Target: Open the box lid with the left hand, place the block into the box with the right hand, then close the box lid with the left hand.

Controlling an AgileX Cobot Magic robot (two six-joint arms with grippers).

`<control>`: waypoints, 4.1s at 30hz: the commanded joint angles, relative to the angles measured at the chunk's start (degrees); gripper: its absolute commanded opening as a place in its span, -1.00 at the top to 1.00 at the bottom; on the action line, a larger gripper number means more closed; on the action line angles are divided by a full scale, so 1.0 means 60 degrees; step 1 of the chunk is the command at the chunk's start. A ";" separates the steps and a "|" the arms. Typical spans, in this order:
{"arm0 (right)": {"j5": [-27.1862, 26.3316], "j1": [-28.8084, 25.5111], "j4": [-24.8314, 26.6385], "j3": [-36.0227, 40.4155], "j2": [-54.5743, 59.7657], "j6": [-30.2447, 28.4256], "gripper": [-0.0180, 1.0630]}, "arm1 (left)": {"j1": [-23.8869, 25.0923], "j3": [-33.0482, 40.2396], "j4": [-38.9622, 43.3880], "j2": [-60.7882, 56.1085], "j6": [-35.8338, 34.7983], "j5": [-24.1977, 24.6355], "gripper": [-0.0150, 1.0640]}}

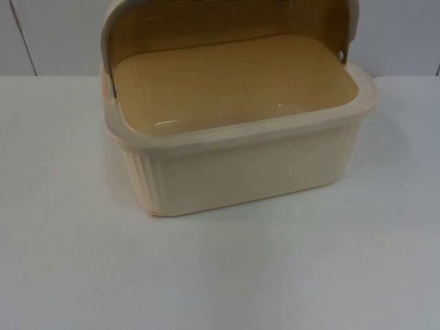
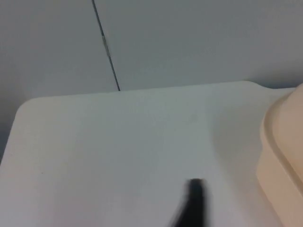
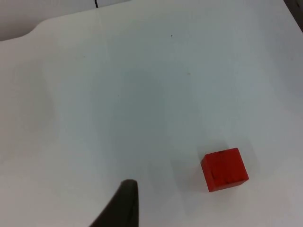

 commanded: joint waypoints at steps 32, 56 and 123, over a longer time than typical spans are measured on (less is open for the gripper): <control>-0.1041 -0.0719 0.1052 0.0026 0.2673 -0.1496 -0.97 | 0.0049 0.0059 -0.1034 -0.0012 -0.0150 0.0332 0.22; -0.3528 -0.1843 0.1336 0.0026 0.6788 -0.2425 -0.97 | 0.0049 0.0059 -0.0785 -0.0012 -0.0150 0.0332 0.22; -0.3710 -0.0879 -0.1960 0.0026 0.8410 -0.0148 0.97 | 0.0049 0.0059 -0.0294 -0.0012 -0.0150 0.0781 0.22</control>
